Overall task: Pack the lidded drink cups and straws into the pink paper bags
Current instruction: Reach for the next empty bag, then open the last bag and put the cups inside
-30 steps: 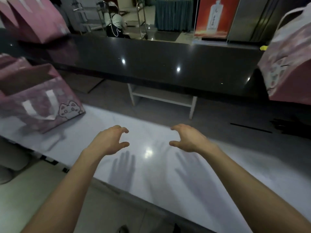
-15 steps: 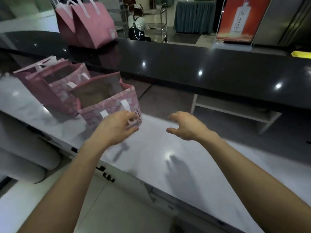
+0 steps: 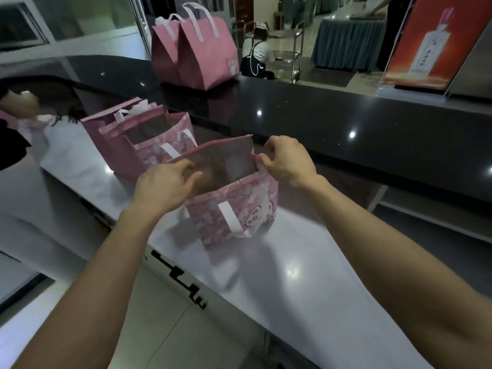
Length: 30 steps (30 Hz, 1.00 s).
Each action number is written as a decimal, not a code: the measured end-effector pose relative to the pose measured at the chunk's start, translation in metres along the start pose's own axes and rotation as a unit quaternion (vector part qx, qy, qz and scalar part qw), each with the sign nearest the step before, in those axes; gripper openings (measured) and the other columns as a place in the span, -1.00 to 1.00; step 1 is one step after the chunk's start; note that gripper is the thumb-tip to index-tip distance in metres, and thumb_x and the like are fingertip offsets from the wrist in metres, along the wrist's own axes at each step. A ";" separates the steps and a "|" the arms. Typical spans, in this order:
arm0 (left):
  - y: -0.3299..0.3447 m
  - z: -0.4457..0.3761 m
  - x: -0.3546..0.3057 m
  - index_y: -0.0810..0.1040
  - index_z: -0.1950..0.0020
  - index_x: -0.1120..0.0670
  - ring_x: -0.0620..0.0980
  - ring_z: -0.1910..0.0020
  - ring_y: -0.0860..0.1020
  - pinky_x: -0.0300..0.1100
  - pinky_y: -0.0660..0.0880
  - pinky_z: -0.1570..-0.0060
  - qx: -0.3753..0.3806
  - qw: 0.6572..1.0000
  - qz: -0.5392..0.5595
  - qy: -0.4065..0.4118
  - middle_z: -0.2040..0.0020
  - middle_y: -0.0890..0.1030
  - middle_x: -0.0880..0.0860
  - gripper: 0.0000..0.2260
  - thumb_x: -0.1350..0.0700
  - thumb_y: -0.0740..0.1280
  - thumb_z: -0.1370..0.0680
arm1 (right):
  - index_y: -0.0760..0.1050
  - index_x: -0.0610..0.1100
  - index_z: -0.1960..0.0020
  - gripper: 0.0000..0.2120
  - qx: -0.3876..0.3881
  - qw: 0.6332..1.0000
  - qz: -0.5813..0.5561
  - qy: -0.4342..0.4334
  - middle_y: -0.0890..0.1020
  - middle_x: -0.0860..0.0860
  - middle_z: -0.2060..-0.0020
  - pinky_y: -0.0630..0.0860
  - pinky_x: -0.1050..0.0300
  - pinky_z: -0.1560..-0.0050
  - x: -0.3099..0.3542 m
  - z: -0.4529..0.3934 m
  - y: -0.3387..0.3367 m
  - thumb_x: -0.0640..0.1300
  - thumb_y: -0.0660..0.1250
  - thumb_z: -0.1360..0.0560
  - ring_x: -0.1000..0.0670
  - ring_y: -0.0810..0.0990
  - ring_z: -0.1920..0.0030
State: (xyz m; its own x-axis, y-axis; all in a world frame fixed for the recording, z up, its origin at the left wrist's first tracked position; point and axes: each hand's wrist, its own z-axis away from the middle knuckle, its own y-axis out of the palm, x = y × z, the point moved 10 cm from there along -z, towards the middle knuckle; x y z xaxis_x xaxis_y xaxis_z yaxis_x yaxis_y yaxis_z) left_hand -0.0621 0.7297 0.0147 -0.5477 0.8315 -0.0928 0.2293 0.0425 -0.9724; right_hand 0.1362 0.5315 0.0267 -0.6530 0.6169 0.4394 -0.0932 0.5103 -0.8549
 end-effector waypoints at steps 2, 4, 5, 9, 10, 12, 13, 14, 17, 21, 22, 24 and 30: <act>0.015 -0.011 0.013 0.52 -0.45 -0.23 0.16 -0.08 0.70 0.09 0.68 -0.05 0.038 0.999 -0.001 0.003 -0.08 0.75 -0.01 -0.53 -0.43 0.14 -0.68 | 0.65 -0.09 -0.15 -0.68 0.024 0.999 0.030 0.033 0.70 -0.02 0.02 0.64 -0.04 0.06 0.004 -0.017 0.017 0.13 0.42 -0.56 -0.11 0.67 0.06; 0.026 -0.021 0.018 0.56 -0.42 -0.20 0.11 -0.03 0.70 0.04 0.67 -0.03 0.065 0.997 0.018 0.029 -0.05 0.75 -0.05 -0.59 -0.37 0.25 -0.67 | 0.65 -0.09 -0.02 -0.77 0.071 0.993 0.070 0.067 0.70 -0.04 0.09 0.58 0.03 0.17 0.002 -0.027 0.037 0.06 0.46 -0.51 -0.12 0.67 0.13; 0.031 -0.024 0.019 0.61 -0.37 -0.17 0.09 0.01 0.70 0.03 0.68 -0.01 0.076 0.995 0.039 0.044 -0.05 0.75 -0.05 -0.64 -0.30 0.33 -0.66 | 0.63 -0.10 0.06 -0.81 0.083 0.990 0.074 0.083 0.70 -0.06 0.13 0.54 0.06 0.22 0.000 -0.028 0.045 0.02 0.46 -0.52 -0.12 0.67 0.18; 0.044 -0.038 0.020 0.73 -0.18 -0.05 0.01 0.10 0.68 -0.03 0.68 0.04 0.083 0.985 0.125 0.088 0.00 0.73 -0.03 -0.85 -0.03 0.45 -0.65 | 0.61 -0.10 0.22 -0.70 0.059 0.987 0.063 0.134 0.67 -0.08 0.27 0.47 0.07 0.31 -0.006 -0.017 0.047 0.03 0.41 -0.63 -0.12 0.64 0.30; 0.045 -0.041 0.017 0.73 -0.17 -0.04 0.00 0.09 0.68 -0.06 0.66 0.07 0.079 0.982 0.138 0.101 0.01 0.73 -0.02 -0.87 0.00 0.46 -0.64 | 0.62 -0.09 0.23 -0.69 0.046 0.986 0.060 0.148 0.67 -0.07 0.29 0.47 0.08 0.32 -0.009 -0.010 0.041 0.03 0.40 -0.63 -0.12 0.64 0.31; 0.046 -0.045 0.004 0.72 -0.18 -0.03 0.01 0.05 0.69 -0.05 0.69 0.04 0.081 0.976 0.158 0.128 -0.01 0.72 -0.02 -0.85 0.00 0.48 -0.64 | 0.64 -0.09 0.25 -0.68 0.020 0.982 0.052 0.182 0.67 -0.05 0.32 0.45 0.10 0.33 -0.021 0.013 0.026 0.03 0.39 -0.62 -0.12 0.65 0.31; 0.047 -0.046 -0.006 0.72 -0.19 -0.03 0.02 0.03 0.69 -0.01 0.71 0.00 0.083 0.973 0.163 0.141 -0.03 0.73 -0.01 -0.84 -0.01 0.49 -0.63 | 0.63 -0.07 0.26 -0.68 0.007 0.979 0.047 0.200 0.67 -0.03 0.34 0.43 0.12 0.35 -0.028 0.027 0.017 0.03 0.39 -0.62 -0.10 0.66 0.31; 0.046 -0.045 -0.019 0.71 -0.20 -0.03 0.04 0.02 0.69 0.04 0.72 -0.03 0.084 0.970 0.166 0.156 -0.04 0.73 0.00 -0.82 -0.02 0.50 -0.62 | 0.63 -0.06 0.26 -0.68 -0.005 0.976 0.042 0.215 0.67 -0.01 0.35 0.42 0.13 0.37 -0.036 0.042 0.006 0.02 0.39 -0.63 -0.09 0.66 0.32; 0.042 -0.036 -0.074 0.69 -0.19 -0.04 0.05 0.03 0.68 0.05 0.70 -0.05 0.088 0.956 0.188 0.205 -0.01 0.71 -0.02 -0.80 -0.01 0.53 -0.59 | 0.65 -0.05 0.24 -0.73 -0.037 0.964 0.044 0.261 0.68 0.00 0.35 0.55 0.07 0.38 -0.065 0.097 -0.031 -0.07 0.39 -0.63 -0.06 0.67 0.32; 0.037 -0.007 -0.168 0.66 -0.17 -0.09 -0.03 0.05 0.65 -0.08 0.64 0.02 0.093 0.934 0.216 0.268 0.03 0.66 -0.09 -0.78 -0.03 0.57 -0.56 | 0.64 -0.08 0.25 -0.76 -0.079 0.938 0.073 0.329 0.67 -0.04 0.33 0.60 0.00 0.29 -0.114 0.181 -0.091 -0.12 0.37 -0.59 -0.11 0.65 0.28; 0.037 0.006 -0.199 0.66 -0.18 -0.09 -0.03 0.03 0.65 -0.09 0.63 0.01 0.097 0.927 0.223 0.286 0.01 0.66 -0.09 -0.76 -0.02 0.58 -0.56 | 0.63 -0.10 0.25 -0.76 -0.091 0.930 0.078 0.347 0.66 -0.04 0.33 0.58 0.01 0.29 -0.130 0.209 -0.110 -0.12 0.36 -0.59 -0.12 0.64 0.28; 0.036 0.038 -0.260 0.65 -0.23 -0.08 -0.04 0.00 0.65 -0.09 0.63 -0.02 0.103 0.911 0.236 0.323 -0.03 0.65 -0.09 -0.71 -0.01 0.60 -0.55 | 0.65 -0.11 0.22 -0.77 -0.113 0.914 0.088 0.379 0.66 -0.05 0.33 0.59 -0.02 0.25 -0.165 0.265 -0.146 -0.10 0.37 -0.59 -0.13 0.64 0.26; 0.033 0.155 -0.430 0.63 -0.26 -0.06 -0.08 -0.02 0.64 -0.17 0.58 0.02 0.109 0.872 0.287 0.381 -0.04 0.64 -0.13 -0.66 -0.04 0.61 -0.54 | 0.59 -0.03 0.22 -0.72 -0.176 0.884 0.089 0.424 0.62 0.02 0.32 0.39 0.11 0.29 -0.268 0.433 -0.245 -0.05 0.36 -0.66 -0.09 0.61 0.24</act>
State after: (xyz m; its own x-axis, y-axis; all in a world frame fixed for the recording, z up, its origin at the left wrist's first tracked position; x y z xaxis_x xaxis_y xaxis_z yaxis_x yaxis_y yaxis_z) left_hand 0.0566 0.2878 -0.0108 0.3202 0.8112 -0.4893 0.0854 -0.5391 -0.8379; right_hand 0.0087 -0.0183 -0.0009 0.1788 0.8574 0.4825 0.2904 0.4226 -0.8585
